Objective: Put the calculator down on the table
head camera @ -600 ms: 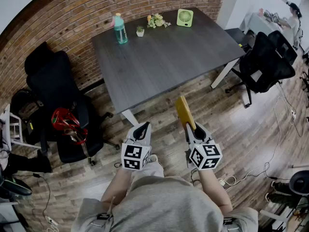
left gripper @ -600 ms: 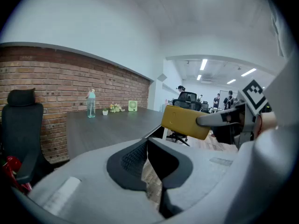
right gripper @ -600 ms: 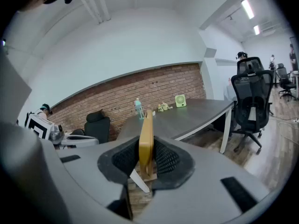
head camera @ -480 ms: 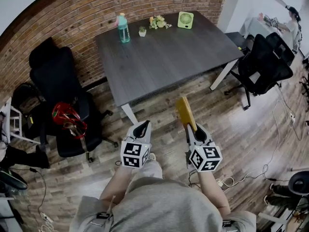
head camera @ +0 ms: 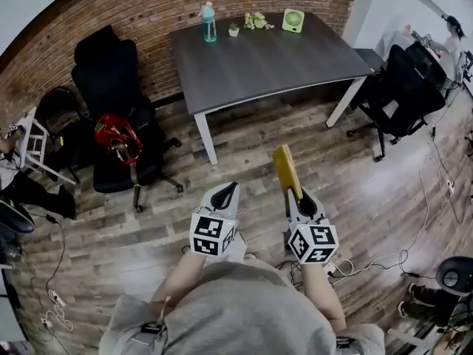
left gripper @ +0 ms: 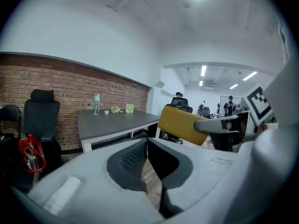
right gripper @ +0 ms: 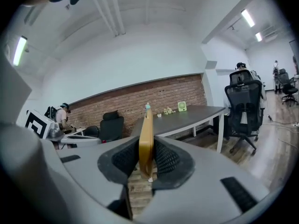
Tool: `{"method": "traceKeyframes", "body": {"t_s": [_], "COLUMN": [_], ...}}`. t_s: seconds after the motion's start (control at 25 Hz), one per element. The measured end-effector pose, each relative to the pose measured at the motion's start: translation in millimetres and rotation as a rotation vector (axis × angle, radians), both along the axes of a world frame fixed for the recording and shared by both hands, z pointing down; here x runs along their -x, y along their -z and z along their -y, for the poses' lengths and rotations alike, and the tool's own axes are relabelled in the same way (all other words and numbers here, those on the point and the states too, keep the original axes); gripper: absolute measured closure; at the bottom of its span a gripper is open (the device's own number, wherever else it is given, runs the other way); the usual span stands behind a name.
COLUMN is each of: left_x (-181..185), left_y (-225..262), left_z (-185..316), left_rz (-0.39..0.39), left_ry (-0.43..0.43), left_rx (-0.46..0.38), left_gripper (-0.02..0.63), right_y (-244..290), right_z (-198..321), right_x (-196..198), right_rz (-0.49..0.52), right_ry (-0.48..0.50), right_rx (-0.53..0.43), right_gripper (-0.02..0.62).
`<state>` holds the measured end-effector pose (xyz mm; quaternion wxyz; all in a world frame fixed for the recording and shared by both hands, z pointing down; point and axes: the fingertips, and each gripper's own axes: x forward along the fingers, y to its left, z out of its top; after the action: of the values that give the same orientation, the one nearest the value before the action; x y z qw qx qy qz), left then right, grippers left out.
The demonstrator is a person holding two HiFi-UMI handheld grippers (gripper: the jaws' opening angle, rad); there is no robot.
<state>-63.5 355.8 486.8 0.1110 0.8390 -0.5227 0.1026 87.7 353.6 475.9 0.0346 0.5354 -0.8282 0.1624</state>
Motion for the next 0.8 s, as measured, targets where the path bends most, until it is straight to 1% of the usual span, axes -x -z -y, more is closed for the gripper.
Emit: {"method": "traceKeyframes", "body": {"t_s": [0.12,0.28,0.44,0.64,0.8], "left_x": [1,1,5,7,5], "left_y": [0,2,6,13,15], "left_z": [-28,-48,-54,-57,-57], "left_rz": [0.003,0.002,-0.014,-0.035,-0.032], "left_ry": [0.008,0.022,0.045,0.052,0.048], "left_rx": [0.001,-0.012,-0.019,-0.023,-0.027], "left_gripper": [0.588,0.588,0.588,0.588,0.588], "right_y": [4,4,8,15,15], "right_z": [-25,-43,-50,-53,-53], "right_x": [2,2,4,5,4], "right_rz": [0.007,0.013,0.034,0.017,0.019], "right_ry": [0.017,0.025,0.035,0.046,0.045], "right_rx": [-0.009,-0.019,-0.024,-0.028,-0.033], "right_gripper": [0.512,0.512,0.512,0.512,0.512]}}
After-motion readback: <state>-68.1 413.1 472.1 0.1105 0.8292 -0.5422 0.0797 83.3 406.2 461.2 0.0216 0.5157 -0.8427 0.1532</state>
